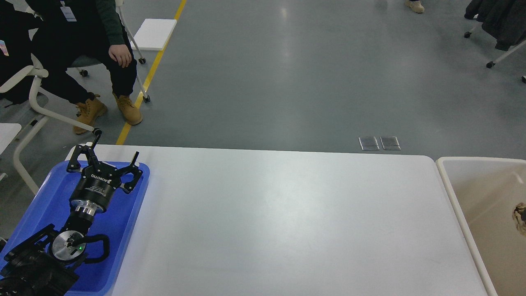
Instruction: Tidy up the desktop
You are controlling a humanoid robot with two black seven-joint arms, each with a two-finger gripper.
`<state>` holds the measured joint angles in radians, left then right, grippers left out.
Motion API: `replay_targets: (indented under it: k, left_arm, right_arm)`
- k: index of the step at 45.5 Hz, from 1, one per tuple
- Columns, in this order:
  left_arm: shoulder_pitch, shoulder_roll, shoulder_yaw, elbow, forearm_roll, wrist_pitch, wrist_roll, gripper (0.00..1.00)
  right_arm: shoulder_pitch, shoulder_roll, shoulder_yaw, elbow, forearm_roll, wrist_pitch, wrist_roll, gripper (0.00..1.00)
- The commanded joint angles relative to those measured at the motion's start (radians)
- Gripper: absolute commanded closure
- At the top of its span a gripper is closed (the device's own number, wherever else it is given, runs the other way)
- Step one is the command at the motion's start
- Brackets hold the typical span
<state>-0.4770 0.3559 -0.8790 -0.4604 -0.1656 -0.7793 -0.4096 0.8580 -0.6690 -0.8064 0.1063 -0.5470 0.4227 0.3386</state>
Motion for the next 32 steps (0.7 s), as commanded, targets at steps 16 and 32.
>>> replay_targets:
  k: [16,32]
  left_arm:
    - [0.0,0.0,0.0,0.0,0.0,0.0,0.002,0.01]
    - [0.0,0.0,0.0,0.0,0.0,0.0,0.002,0.01]
  right_arm:
    - [0.121,-0.121,0.026,0.153,0.007,-0.015,0.002,0.0]
    - [0.167,-0.129,0.177,0.18,0.024,0.007,0.0,0.0]
